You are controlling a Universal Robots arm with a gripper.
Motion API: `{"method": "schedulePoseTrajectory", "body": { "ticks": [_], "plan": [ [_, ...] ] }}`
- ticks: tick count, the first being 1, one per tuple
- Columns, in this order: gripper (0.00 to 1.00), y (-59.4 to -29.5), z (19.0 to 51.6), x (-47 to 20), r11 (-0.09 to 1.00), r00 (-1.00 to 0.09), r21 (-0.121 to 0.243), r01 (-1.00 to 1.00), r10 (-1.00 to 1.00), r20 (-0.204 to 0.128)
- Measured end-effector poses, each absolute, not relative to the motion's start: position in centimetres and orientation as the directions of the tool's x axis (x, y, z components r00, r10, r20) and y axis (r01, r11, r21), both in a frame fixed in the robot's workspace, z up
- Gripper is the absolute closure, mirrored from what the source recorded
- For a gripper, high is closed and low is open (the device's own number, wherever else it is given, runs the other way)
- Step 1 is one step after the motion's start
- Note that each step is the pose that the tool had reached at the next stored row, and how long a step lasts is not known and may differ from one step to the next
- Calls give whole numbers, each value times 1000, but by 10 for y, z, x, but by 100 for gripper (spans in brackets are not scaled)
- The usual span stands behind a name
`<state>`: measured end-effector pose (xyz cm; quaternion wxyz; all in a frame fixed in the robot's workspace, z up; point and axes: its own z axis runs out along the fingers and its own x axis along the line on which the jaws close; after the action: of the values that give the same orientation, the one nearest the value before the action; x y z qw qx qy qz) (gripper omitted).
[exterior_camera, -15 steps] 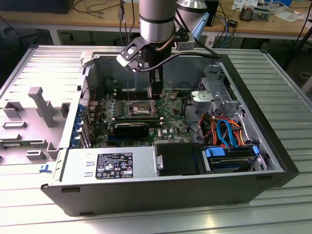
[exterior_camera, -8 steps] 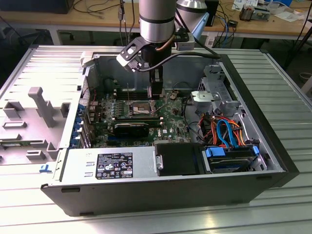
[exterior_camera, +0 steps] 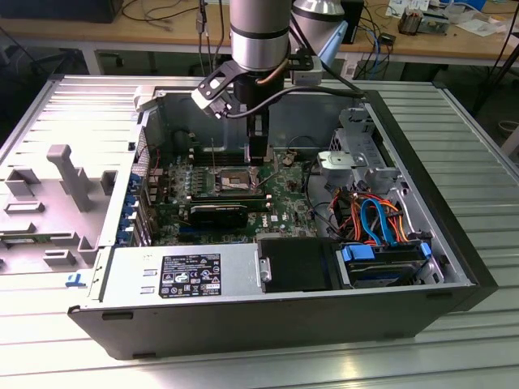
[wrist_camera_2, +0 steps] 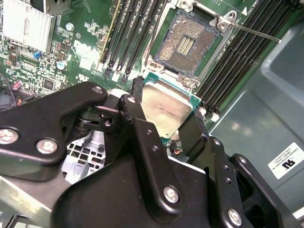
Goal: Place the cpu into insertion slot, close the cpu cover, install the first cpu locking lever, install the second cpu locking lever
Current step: 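Place the cpu into insertion slot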
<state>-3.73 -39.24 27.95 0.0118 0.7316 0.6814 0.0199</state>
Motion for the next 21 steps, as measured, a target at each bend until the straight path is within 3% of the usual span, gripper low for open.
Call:
{"method": "schedulePoseTrajectory", "body": {
  "ticks": [21],
  "plan": [
    [45, -392, 276, -48, -71, 71, 44, 996, 997, 13]
  ]
}}
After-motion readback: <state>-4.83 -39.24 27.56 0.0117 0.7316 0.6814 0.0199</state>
